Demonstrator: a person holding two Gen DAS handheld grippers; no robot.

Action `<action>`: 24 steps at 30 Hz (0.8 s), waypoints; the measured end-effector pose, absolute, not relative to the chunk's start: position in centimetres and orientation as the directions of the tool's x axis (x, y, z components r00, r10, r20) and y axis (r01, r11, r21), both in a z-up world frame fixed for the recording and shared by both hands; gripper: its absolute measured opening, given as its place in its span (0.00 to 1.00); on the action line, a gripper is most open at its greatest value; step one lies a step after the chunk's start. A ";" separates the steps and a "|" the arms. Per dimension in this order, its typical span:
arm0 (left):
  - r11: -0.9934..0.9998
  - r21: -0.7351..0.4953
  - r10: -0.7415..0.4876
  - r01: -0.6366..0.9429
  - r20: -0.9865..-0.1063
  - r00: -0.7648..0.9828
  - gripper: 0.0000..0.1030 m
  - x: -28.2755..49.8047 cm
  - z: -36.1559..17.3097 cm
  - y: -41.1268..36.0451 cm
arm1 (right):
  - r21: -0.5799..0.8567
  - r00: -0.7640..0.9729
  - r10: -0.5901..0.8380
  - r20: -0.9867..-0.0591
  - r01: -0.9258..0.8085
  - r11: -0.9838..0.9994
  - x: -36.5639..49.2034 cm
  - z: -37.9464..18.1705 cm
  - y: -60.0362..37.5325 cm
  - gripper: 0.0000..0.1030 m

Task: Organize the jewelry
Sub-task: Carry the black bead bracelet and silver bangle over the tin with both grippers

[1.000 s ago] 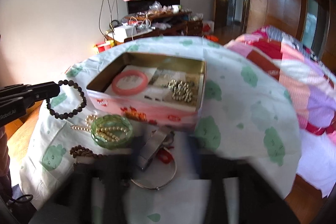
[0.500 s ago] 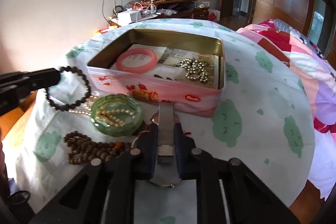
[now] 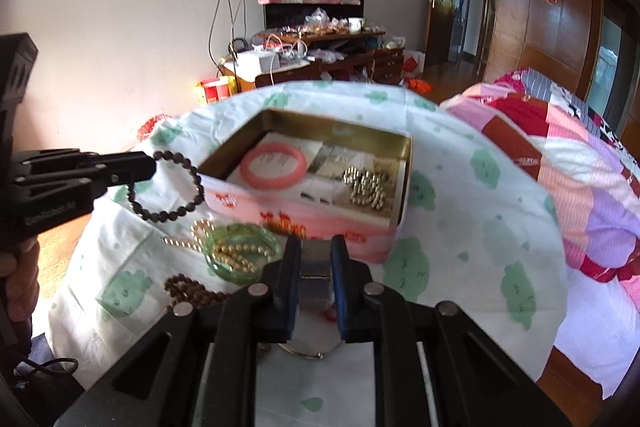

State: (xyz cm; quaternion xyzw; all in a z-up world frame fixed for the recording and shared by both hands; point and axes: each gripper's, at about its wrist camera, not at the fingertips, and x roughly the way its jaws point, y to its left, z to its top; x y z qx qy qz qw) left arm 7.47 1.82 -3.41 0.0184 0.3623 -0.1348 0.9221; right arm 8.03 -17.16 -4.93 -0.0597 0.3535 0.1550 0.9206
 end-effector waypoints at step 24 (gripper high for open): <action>0.970 -0.016 -0.191 0.242 -0.664 0.723 0.08 13.1 -2.6 -0.3 | -0.044 0.771 0.241 -0.589 -0.328 0.944 14.0 -1.1 -16.3 0.17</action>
